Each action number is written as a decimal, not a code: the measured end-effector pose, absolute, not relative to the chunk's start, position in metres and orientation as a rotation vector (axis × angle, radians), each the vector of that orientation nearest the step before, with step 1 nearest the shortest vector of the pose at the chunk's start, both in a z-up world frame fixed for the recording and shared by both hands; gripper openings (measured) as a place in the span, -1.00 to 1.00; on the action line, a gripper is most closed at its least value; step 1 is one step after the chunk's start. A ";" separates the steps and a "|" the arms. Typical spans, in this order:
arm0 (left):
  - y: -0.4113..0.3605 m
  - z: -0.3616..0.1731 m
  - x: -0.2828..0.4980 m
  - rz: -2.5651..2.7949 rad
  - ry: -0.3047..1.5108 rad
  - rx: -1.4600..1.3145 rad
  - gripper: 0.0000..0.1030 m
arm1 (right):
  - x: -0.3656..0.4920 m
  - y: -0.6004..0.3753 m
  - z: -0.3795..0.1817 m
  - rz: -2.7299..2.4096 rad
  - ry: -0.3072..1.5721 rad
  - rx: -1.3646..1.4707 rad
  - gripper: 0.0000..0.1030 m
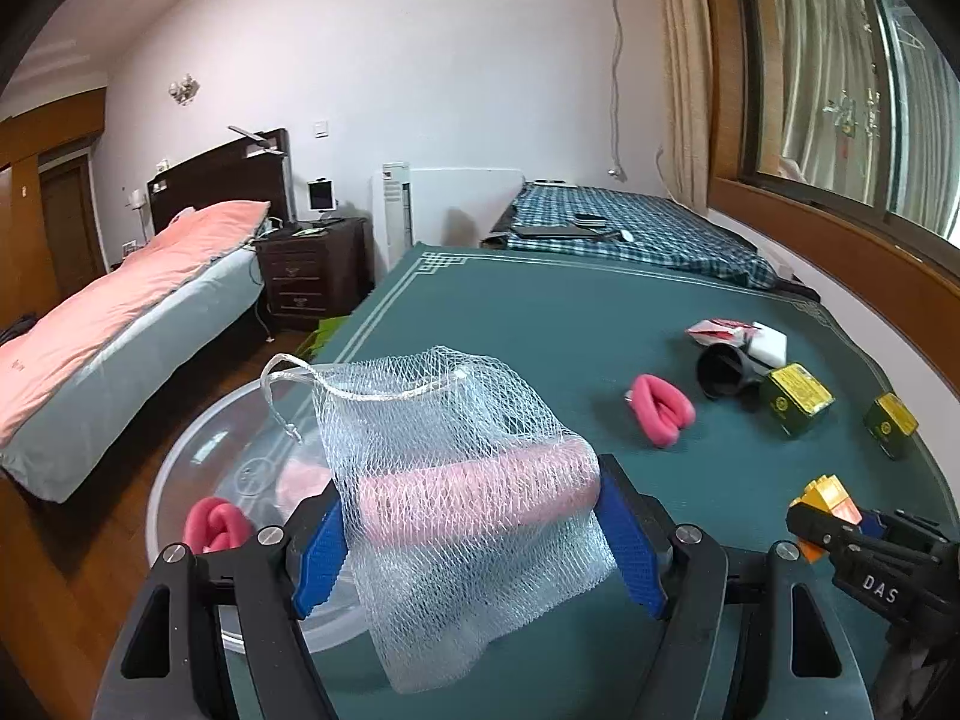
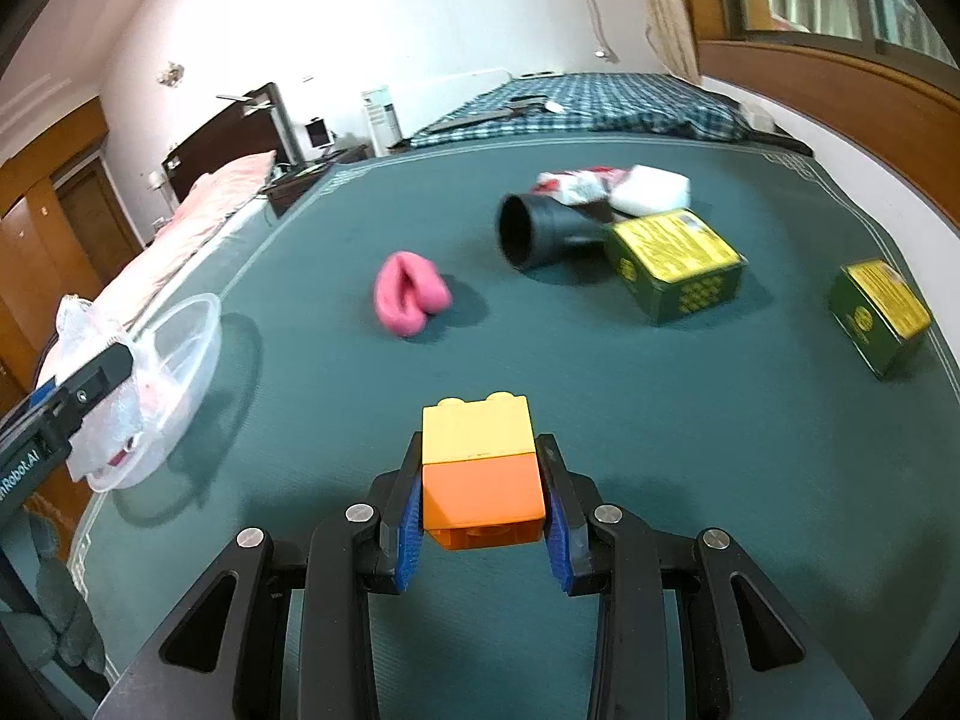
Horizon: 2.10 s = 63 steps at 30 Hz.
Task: Organize objects
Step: 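Carry the mesh bag and block toward the clear bowl with both grippers, then release the mesh bag and orange block into the bowl with both grippers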
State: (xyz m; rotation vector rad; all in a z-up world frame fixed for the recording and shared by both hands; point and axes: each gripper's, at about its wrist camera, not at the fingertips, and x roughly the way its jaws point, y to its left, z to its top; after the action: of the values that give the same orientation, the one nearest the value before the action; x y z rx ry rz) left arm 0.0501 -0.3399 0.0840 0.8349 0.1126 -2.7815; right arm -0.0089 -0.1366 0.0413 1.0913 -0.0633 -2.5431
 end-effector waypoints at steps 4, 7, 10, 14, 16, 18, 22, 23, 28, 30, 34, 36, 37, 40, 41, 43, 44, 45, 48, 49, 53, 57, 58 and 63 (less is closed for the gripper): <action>-0.354 0.085 0.056 -2.750 0.121 0.816 0.51 | -0.009 -0.153 0.048 -2.517 -0.048 1.053 -0.33; -0.368 0.085 0.060 -2.721 0.133 0.801 0.51 | -0.011 -0.169 0.052 -2.492 -0.030 1.028 -0.33; -0.387 0.086 0.062 -2.682 0.151 0.786 0.51 | -0.013 -0.186 0.056 -2.462 -0.010 1.006 -0.33; -0.411 0.087 0.063 -2.646 0.176 0.771 0.51 | -0.013 -0.209 0.063 -2.425 0.016 0.969 -0.33; -0.422 0.087 0.062 -2.634 0.188 0.766 0.51 | -0.013 -0.221 0.064 -2.405 0.030 0.952 -0.33; -0.434 0.085 0.061 -2.627 0.209 0.774 0.51 | -0.013 -0.232 0.065 -2.387 0.045 0.942 -0.33; -0.456 0.079 0.054 -2.619 0.256 0.804 0.51 | -0.016 -0.256 0.070 -2.356 0.070 0.913 -0.33; -0.460 0.077 0.053 -2.618 0.264 0.810 0.51 | -0.016 -0.262 0.071 -2.348 0.077 0.904 -0.33; -0.480 0.073 0.047 -2.625 0.337 0.851 0.51 | -0.019 -0.295 0.080 -2.303 0.111 0.854 -0.33; -0.485 0.073 0.043 -2.633 0.350 0.854 0.51 | -0.021 -0.309 0.080 -2.281 0.122 0.843 -0.33; -0.495 0.073 0.036 -2.654 0.393 0.873 0.53 | -0.025 -0.331 0.075 -2.248 0.141 0.849 -0.33; -0.499 0.072 0.032 -2.676 0.437 0.883 0.60 | -0.025 -0.336 0.073 -2.237 0.139 0.855 -0.33; -0.500 0.071 0.031 -2.682 0.454 0.885 0.66 | -0.024 -0.338 0.071 -2.232 0.139 0.859 -0.33; -0.503 0.069 0.027 -2.690 0.484 0.884 0.75 | -0.023 -0.342 0.067 -2.222 0.148 0.862 -0.33; -0.504 0.069 0.026 -2.690 0.491 0.883 0.76 | -0.023 -0.343 0.066 -2.221 0.150 0.863 -0.33; -0.505 0.070 0.026 -2.689 0.499 0.877 0.77 | -0.025 -0.346 0.065 -2.214 0.150 0.870 -0.33; -0.505 0.071 0.028 -2.688 0.499 0.869 0.77 | -0.027 -0.347 0.064 -2.211 0.149 0.871 -0.33; -0.505 0.072 0.029 -2.686 0.499 0.863 0.77 | -0.027 -0.348 0.064 -2.209 0.150 0.872 -0.33; -0.508 0.077 0.036 -2.678 0.495 0.834 0.78 | -0.029 -0.354 0.062 -2.198 0.153 0.873 -0.32; -0.511 0.078 0.036 -2.674 0.495 0.826 0.78 | -0.030 -0.356 0.061 -2.193 0.153 0.874 -0.32; -0.515 0.081 0.041 -2.657 0.506 0.801 0.79 | -0.035 -0.362 0.058 -2.172 0.137 0.875 -0.28; -0.515 0.080 0.044 -2.635 0.499 0.793 0.79 | -0.036 -0.362 0.058 -2.153 0.102 0.870 0.11; -0.515 0.080 0.044 -2.631 0.493 0.792 0.79 | -0.036 -0.361 0.058 -2.152 0.098 0.863 0.13; -0.512 0.081 0.045 -2.620 0.466 0.790 0.80 | -0.033 -0.358 0.058 -2.147 0.088 0.869 0.13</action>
State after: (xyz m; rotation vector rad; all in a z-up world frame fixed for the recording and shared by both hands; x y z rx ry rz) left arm 0.0448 -0.5119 0.0806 0.7902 0.4659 -2.6204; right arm -0.0330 -0.3577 0.0582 0.8693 0.0879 -2.1465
